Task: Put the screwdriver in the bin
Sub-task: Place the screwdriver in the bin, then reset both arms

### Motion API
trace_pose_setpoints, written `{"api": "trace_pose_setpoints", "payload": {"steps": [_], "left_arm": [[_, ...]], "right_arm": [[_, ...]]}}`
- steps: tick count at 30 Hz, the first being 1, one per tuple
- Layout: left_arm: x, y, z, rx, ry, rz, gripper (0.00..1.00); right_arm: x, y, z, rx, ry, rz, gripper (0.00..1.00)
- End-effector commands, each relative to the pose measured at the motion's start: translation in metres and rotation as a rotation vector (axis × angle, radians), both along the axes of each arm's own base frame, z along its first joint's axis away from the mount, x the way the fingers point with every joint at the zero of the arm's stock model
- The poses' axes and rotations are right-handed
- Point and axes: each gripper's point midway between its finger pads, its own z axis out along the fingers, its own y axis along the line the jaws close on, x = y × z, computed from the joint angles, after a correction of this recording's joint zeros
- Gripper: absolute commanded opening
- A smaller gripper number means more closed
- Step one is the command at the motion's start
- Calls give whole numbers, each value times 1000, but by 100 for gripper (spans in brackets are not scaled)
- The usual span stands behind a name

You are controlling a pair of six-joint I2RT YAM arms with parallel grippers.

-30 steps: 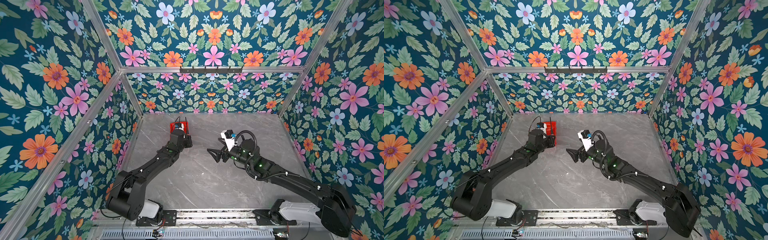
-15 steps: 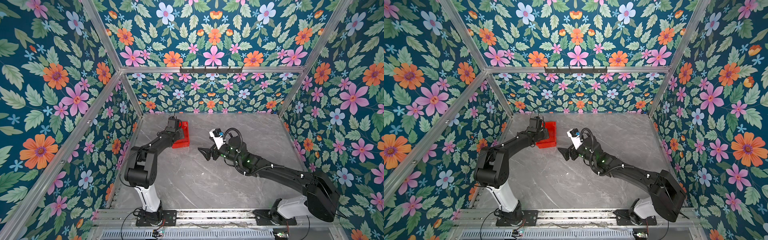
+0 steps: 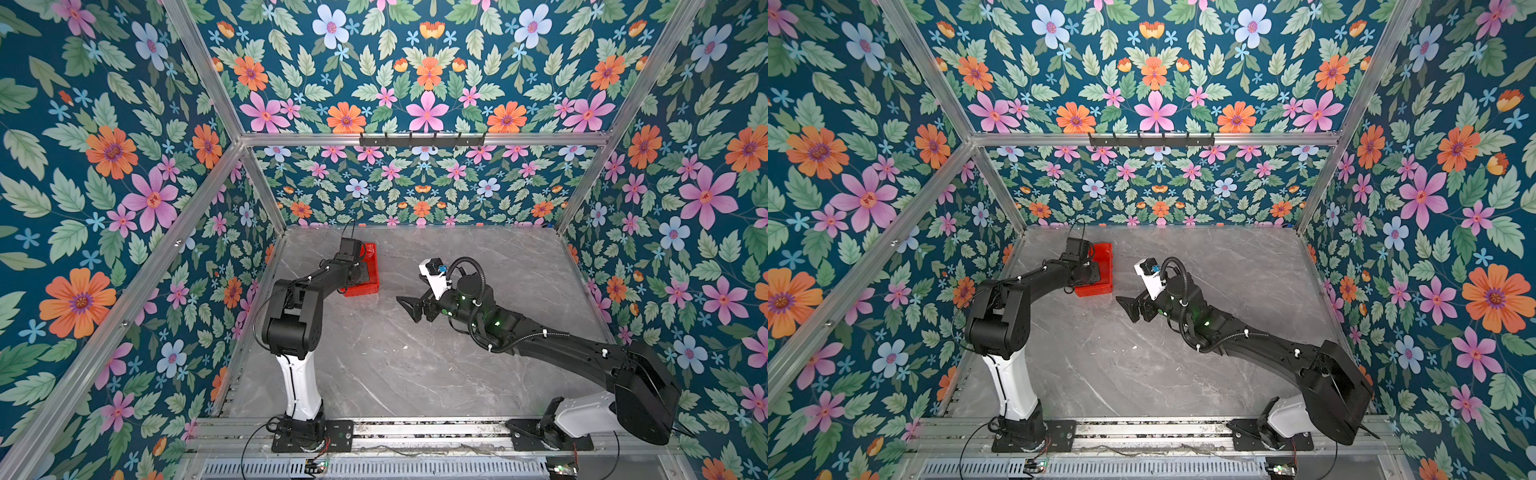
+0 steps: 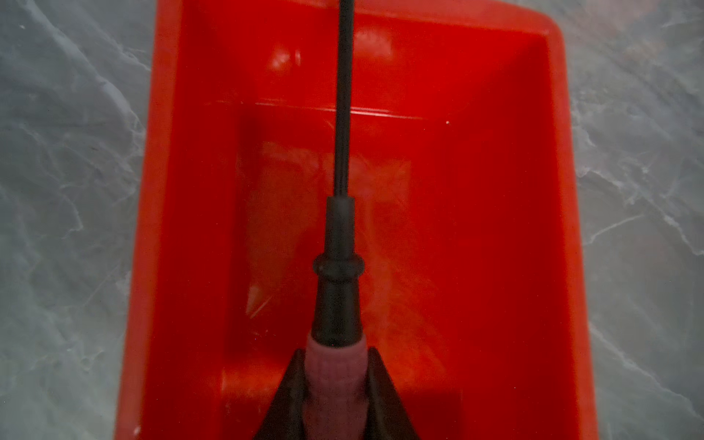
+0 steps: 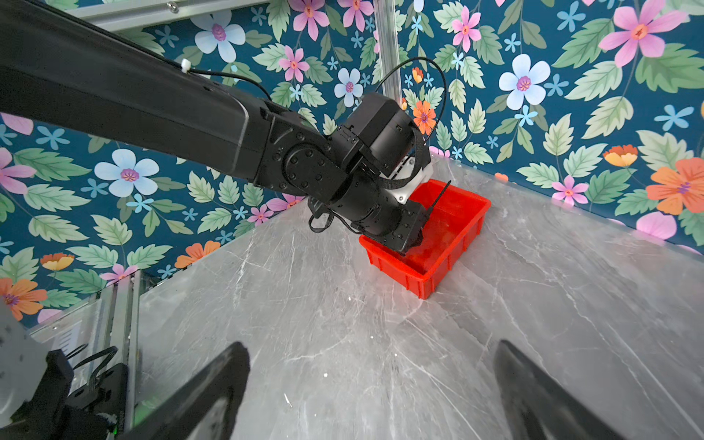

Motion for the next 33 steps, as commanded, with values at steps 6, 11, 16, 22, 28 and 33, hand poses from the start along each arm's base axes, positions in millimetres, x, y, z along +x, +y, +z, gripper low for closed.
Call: {"api": "trace_pose_setpoints", "payload": {"steps": [6,11,16,22,28,33], "left_arm": [[-3,6,-6,36,24,13,5],[0,6,4,38,6,2,20],[1,6,29,29,-43,8,45],[-3,6,76,10,-135,4,64],[-19,9,121,-5,-239,-12,86],[-41,13,155,-14,-353,-23,99]], "right_arm": [[-1,-2,2,-2,-16,-2,99],[-1,-2,4,-1,-19,-3,99],[-2,-4,6,-5,-25,-1,99],[-4,-10,12,-8,-44,-19,99],[-1,-31,14,-18,-61,-88,99],[4,-63,16,12,-49,-158,99]]}}
